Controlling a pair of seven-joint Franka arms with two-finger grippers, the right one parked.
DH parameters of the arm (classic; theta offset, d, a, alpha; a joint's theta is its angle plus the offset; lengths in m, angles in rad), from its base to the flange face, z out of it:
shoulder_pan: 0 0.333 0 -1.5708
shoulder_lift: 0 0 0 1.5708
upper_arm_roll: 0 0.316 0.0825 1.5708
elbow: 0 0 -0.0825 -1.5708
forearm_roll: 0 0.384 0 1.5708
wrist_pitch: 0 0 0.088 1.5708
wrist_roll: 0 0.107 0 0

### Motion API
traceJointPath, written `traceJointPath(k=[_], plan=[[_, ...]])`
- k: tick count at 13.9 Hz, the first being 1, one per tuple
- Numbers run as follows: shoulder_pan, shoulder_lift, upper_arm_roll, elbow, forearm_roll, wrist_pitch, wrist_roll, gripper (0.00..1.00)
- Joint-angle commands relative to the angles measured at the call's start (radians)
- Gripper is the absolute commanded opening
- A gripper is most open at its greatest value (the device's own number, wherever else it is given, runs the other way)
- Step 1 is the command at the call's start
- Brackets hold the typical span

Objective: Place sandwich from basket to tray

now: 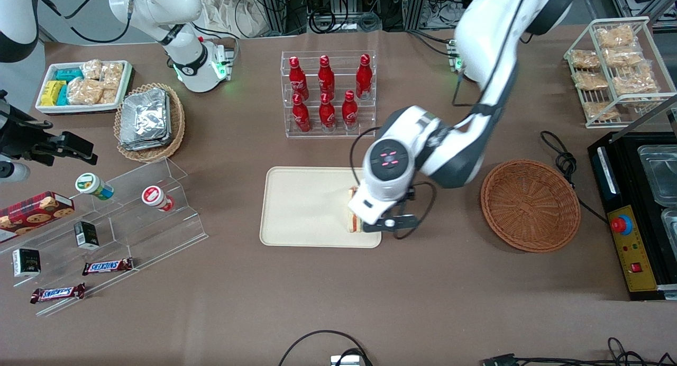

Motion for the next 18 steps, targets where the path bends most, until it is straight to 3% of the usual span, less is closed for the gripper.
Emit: traceJointPath(k=[1,5,9,13,18], plan=[[0.096,-0.223,-0.013,-0.252,-0.017,0.051,-0.002,1.0],[0.212,-0.476,-0.01,-0.557,-0.051,0.165,0.071,1.0],[0.344,-0.651,-0.004,-0.705,-0.111,0.122,0.39,1.0],[0.369,-0.674,0.094,-0.664,-0.108,-0.01,0.638,1.0],[0.399,-0.578,0.114,-0.433,-0.093,-0.172,0.834,1.0]])
